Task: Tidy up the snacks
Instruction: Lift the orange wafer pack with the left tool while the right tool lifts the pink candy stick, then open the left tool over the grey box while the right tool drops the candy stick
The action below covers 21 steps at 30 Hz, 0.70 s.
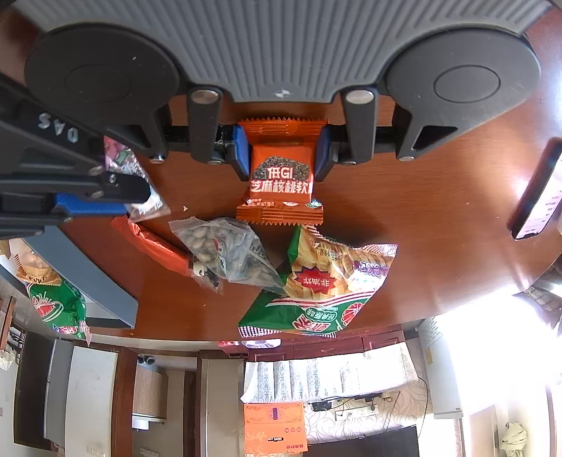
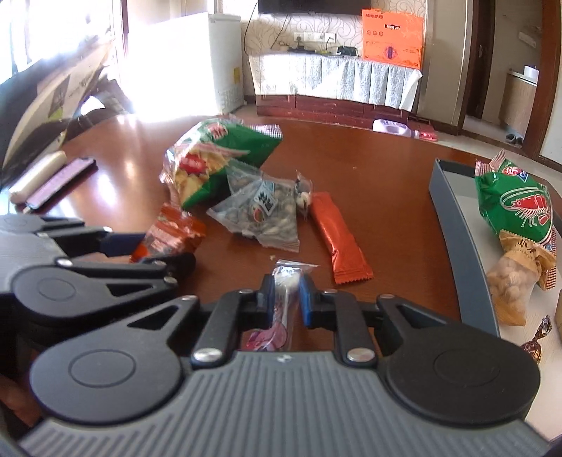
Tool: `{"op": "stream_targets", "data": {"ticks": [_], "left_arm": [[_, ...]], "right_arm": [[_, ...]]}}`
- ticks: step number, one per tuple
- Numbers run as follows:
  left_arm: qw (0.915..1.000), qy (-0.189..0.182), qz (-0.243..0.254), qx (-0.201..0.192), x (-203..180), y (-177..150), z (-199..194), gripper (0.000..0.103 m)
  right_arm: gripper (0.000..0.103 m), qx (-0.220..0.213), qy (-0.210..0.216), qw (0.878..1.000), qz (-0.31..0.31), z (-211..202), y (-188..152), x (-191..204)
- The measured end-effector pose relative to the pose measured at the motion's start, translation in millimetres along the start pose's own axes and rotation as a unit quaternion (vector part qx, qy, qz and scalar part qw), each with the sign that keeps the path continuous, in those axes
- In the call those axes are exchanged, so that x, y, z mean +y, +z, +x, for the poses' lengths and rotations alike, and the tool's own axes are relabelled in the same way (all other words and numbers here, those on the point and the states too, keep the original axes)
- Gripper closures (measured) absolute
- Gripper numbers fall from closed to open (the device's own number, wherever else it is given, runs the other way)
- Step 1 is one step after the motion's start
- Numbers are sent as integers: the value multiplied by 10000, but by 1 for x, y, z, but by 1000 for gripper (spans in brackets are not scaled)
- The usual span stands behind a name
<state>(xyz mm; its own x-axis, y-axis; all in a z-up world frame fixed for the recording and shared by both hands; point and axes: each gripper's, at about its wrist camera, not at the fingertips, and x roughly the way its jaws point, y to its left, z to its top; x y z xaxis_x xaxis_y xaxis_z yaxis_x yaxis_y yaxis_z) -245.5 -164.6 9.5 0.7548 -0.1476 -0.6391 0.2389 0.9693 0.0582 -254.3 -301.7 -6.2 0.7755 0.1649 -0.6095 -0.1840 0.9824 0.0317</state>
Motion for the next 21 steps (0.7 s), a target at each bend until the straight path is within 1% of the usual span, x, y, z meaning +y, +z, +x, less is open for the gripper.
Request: {"op": "stream_targets", "data": {"ticks": [2, 5, 11, 21], "left_arm": [[10000, 1, -49, -34, 1, 2, -1, 60], [9998, -93, -122, -126, -1, 5, -5, 60], [9992, -243, 140, -302, -24, 9, -13, 60], [9965, -499, 405, -540, -70, 20, -25, 60]], "right_arm": [[85, -78, 10, 10000, 21, -4, 1, 0], [85, -217, 13, 9997, 66, -15, 2, -4], [85, -440, -68, 9986, 277, -38, 2, -23], [85, -767, -297, 9950, 560, -65, 0, -53]]}}
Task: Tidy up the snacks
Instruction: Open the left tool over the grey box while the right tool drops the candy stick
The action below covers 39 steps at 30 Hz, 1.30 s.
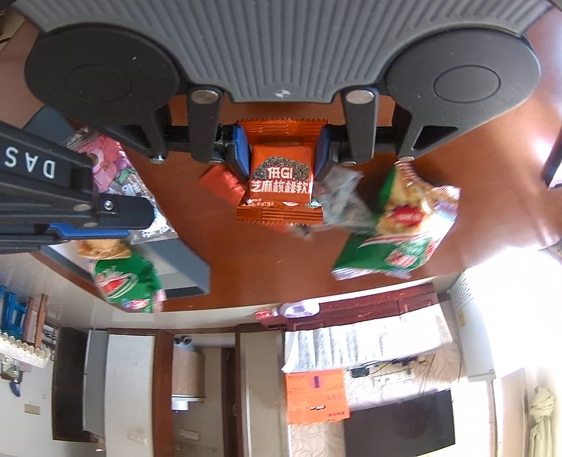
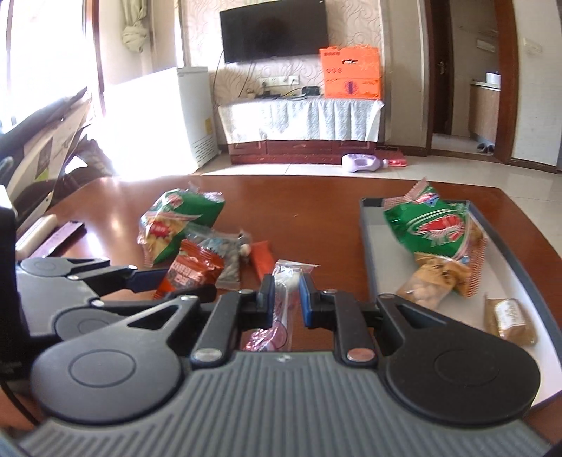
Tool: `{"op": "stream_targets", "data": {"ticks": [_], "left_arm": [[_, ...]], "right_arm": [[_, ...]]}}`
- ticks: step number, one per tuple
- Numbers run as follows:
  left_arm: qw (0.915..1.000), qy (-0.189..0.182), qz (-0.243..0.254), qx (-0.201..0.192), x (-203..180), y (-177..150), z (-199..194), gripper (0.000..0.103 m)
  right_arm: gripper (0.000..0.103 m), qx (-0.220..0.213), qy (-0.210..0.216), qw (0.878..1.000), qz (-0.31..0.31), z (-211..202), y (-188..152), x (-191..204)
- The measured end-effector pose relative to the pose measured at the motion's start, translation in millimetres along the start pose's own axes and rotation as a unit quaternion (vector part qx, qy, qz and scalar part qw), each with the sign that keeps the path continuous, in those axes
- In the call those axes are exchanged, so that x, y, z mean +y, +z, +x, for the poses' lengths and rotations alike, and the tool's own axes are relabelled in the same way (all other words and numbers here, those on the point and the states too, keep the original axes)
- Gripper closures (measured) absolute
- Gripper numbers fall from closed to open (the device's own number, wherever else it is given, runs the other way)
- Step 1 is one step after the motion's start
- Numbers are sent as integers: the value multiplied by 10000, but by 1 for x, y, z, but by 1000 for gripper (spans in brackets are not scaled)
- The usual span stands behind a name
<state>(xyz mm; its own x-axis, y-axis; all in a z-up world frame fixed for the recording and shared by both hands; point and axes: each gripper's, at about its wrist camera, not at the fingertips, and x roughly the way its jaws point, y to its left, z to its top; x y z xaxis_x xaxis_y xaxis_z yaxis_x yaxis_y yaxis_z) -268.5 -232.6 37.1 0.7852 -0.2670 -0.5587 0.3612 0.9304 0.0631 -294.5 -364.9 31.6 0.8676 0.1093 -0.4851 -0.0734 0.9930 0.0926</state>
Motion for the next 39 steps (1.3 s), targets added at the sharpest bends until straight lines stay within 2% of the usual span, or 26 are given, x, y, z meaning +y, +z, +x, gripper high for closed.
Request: {"op": "stream_targets", "data": {"ticks": [24, 30, 39], "left_arm": [[9948, -891, 358, -345, -108, 23, 16, 60], [9912, -1146, 513, -410, -134, 25, 31, 60], [9828, -1719, 585, -348, -166, 22, 51, 60]], "right_arm": [[85, -394, -852, 9926, 770, -48, -10, -98], [85, -411, -936, 9898, 990, -49, -14, -111], [85, -343, -1093, 9866, 1161, -46, -19, -126]]}}
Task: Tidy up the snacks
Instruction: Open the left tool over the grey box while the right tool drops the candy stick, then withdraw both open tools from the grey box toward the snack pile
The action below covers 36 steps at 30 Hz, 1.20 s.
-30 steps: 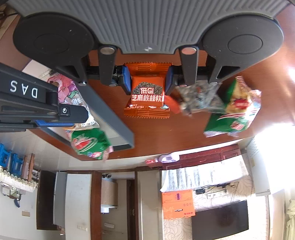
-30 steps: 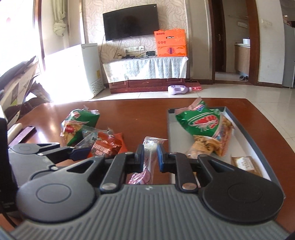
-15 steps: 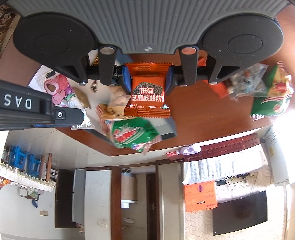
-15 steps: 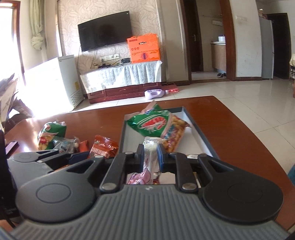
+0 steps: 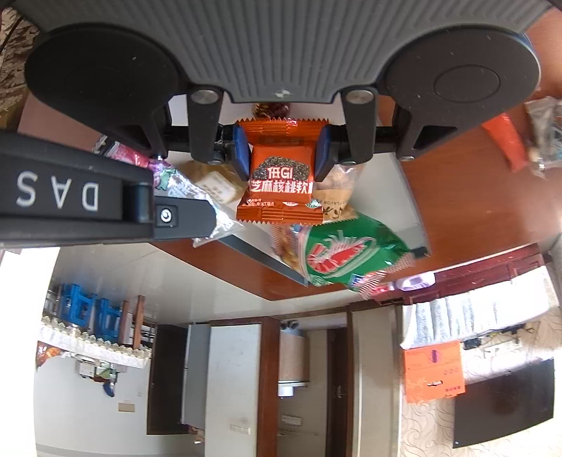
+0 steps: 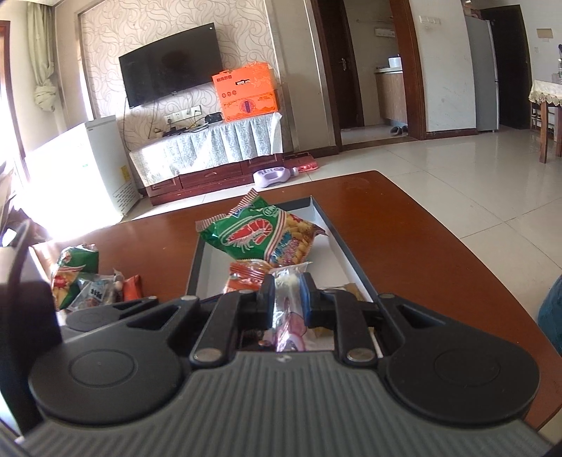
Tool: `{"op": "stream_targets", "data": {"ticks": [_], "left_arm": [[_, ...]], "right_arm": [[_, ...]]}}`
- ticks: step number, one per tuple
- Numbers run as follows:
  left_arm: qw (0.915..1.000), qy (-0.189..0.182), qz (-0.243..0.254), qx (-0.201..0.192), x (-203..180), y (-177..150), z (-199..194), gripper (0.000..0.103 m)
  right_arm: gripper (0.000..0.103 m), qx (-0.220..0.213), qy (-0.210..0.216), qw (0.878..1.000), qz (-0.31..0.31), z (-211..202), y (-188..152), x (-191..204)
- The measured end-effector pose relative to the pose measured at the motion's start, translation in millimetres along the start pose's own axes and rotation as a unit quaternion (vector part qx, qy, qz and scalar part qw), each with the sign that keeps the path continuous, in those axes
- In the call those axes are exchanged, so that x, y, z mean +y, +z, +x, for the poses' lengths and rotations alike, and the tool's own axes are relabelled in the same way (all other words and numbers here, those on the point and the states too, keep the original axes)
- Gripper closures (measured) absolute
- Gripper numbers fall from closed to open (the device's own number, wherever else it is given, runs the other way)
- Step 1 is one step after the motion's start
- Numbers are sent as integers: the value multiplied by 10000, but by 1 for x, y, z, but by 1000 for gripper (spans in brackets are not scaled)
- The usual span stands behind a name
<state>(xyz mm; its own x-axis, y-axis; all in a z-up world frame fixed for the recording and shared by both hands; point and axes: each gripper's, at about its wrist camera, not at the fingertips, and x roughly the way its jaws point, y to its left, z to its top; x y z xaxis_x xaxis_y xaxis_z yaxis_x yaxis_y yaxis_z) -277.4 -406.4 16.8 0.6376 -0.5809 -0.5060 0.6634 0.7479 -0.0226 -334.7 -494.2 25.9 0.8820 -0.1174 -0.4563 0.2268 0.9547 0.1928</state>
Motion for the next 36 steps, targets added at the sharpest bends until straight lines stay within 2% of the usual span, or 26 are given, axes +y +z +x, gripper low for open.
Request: {"op": "stream_targets", "data": {"ticks": [3, 4, 7, 15, 18, 22, 33, 36], "left_arm": [[10000, -46, 32, 6, -3, -2, 4, 60], [10000, 11, 68, 7, 0, -2, 4, 56], [9997, 147, 195, -35, -1, -4, 1, 28], [9993, 228, 296, -34, 1, -14, -11, 22], [9984, 236, 505, -84, -4, -18, -19, 14], [9972, 234, 694, -120, -8, -24, -29, 13], [9980, 108, 605, -160, -7, -29, -47, 13], [9979, 128, 594, -206, -5, -29, -54, 13]], "right_arm": [[85, 55, -36, 10000, 3, 3, -1, -2], [85, 69, -33, 10000, 7, 4, -1, -2], [85, 116, -7, 9999, -6, 7, -1, 0], [85, 262, 2, 9996, -44, 15, -5, 1], [85, 342, 8, 9994, -55, 19, -6, 2], [85, 429, 17, 9990, -74, 23, -8, 2], [85, 738, -187, 9971, 44, 36, -17, -10], [83, 689, -268, 9972, 53, 34, -18, -13]]}}
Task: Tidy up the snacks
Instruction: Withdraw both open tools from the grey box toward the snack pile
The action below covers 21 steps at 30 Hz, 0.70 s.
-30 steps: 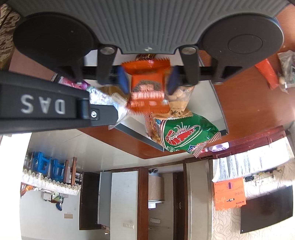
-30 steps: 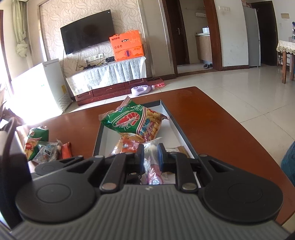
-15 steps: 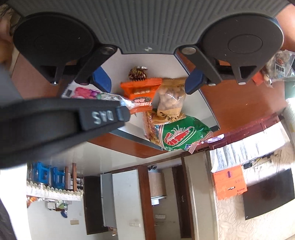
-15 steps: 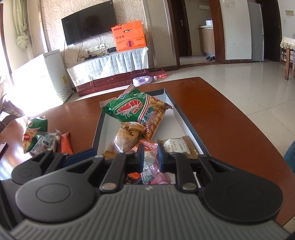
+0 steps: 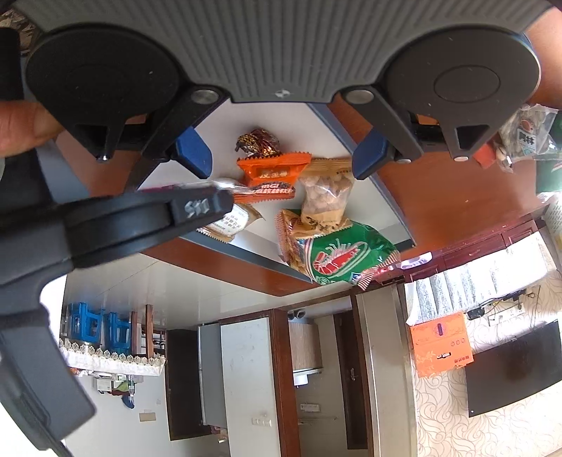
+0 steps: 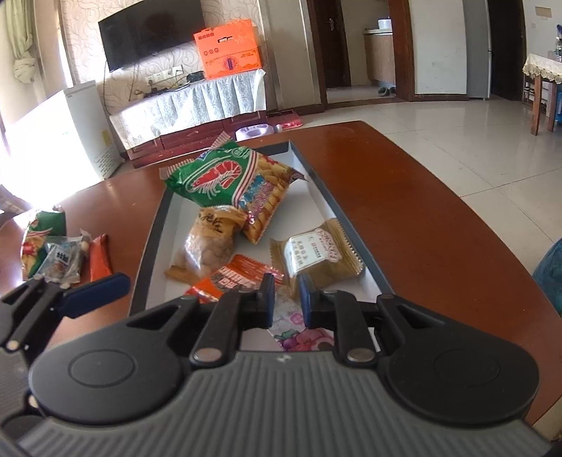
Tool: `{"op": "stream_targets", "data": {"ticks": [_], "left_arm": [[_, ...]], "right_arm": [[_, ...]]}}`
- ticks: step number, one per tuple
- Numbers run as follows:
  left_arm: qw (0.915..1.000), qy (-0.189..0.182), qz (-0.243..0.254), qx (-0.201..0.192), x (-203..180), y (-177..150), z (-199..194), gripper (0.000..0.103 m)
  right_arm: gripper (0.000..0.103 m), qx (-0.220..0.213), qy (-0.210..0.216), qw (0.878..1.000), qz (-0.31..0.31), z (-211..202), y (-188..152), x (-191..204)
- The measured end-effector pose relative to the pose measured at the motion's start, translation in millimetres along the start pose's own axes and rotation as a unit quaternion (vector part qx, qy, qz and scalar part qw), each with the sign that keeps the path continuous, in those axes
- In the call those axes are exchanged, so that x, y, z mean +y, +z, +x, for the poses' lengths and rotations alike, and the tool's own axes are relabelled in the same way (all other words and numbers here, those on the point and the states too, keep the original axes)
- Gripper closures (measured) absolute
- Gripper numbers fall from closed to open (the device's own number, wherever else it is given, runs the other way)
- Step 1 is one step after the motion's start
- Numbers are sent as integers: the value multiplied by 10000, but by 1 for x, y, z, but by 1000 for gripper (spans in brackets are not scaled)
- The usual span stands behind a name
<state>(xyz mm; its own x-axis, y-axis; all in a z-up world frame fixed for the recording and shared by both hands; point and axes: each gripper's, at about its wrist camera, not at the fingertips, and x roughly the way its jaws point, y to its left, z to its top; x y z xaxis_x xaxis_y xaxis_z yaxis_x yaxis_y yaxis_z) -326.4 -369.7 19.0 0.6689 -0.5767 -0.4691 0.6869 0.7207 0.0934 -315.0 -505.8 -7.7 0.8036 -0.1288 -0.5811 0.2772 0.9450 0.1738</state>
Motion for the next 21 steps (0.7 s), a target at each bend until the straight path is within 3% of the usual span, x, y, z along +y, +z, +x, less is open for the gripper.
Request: {"op": "stream_targets", "data": {"ticks": [5, 7, 10, 13, 18, 20, 21], "left_arm": [[9999, 17, -153, 4, 6, 1, -4, 13], [9998, 18, -192, 22, 6, 0, -4, 13], [9997, 81, -162, 167, 5, -1, -1, 13], [9994, 50, -305, 152, 9, 0, -2, 13], [9987, 70, -489, 100, 17, 3, -8, 13], [9986, 89, -511, 121, 20, 3, -9, 13], [9985, 116, -512, 128, 21, 3, -9, 13]], "right_arm": [[83, -519, 395, 9978, 81, -21, 2, 1], [83, -361, 468, 9983, 0, -16, 1, 4], [84, 213, 424, 9988, 140, 3, -3, 1], [84, 205, 342, 9989, 248, 3, -3, -3], [71, -77, 343, 9993, 157, -8, -2, 1], [44, -185, 413, 9988, 181, -13, -2, 2], [41, -195, 423, 9988, 144, -13, -2, 3]]}}
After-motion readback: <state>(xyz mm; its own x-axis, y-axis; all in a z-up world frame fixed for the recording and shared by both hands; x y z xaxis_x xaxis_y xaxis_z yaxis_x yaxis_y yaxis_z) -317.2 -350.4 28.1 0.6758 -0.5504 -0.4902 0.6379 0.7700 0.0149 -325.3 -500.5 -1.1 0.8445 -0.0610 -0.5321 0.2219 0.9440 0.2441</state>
